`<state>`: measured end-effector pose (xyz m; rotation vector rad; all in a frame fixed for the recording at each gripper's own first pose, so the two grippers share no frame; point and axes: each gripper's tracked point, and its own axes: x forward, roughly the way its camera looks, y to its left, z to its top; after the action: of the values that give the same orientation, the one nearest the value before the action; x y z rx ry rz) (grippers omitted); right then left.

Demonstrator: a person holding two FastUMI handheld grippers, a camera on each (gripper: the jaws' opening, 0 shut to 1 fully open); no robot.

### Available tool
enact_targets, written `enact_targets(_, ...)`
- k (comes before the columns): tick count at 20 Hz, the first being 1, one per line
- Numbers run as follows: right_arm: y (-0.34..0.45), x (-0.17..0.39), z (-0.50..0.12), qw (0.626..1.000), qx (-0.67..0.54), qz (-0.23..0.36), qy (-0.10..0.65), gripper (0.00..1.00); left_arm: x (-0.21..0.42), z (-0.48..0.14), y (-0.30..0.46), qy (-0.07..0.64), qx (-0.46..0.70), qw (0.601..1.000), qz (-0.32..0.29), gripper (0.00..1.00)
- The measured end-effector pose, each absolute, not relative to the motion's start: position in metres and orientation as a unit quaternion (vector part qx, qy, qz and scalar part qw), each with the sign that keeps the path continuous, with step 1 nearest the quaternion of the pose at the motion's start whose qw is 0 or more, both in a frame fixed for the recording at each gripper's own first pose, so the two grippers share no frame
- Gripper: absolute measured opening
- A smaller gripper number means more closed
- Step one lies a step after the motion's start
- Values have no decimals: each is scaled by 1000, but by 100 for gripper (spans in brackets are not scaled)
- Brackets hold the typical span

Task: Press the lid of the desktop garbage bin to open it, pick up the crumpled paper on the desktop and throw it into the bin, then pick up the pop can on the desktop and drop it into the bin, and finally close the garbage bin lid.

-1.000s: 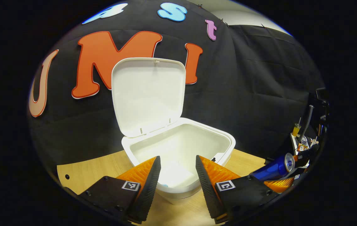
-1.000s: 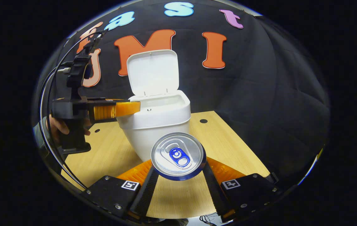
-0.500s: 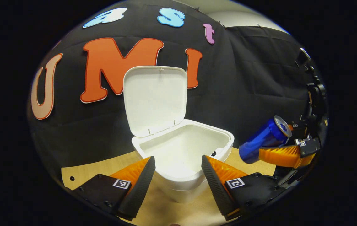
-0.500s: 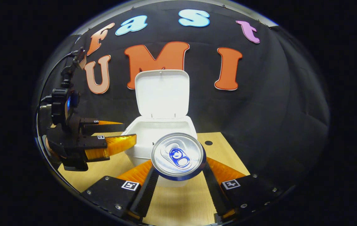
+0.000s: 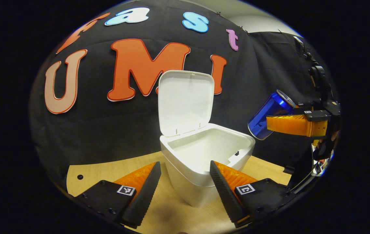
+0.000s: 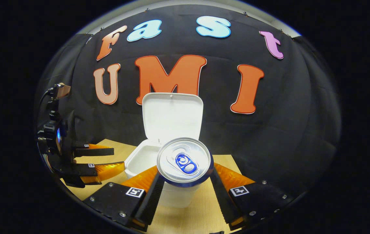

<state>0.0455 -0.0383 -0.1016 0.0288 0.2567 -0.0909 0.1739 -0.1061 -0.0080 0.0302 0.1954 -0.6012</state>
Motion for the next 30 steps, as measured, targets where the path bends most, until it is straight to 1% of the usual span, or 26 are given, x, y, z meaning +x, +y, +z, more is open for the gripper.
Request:
enact_targets(1,-37,50,-106,990,15,-40,133,81,175,-11,-101,98,16,953,-286,98)
enact_targets(2,-36,56,-108,990,16,-35,137,81,175,-13,-96,101,17,955,-277,96)
enact_targets(9,-32,78,-133,984,11,-8,175,81,176,-25,-58,128,0,969,-212,96)
enact_targets(21,-33,99,-162,977,6,7,211,82,168,-40,-30,144,-9,976,-163,96)
enact_targets(26,-30,105,-153,979,8,14,203,83,164,-44,-6,149,-20,979,-136,96)
enact_targets(27,-30,107,-147,980,8,13,197,78,164,-45,-2,149,-21,980,-130,96)
enact_targets(28,-29,110,-140,982,6,13,190,82,164,-45,-1,149,-22,980,-126,96)
enact_targets(30,-28,114,-124,984,2,13,175,82,162,-47,8,149,-23,982,-118,96)
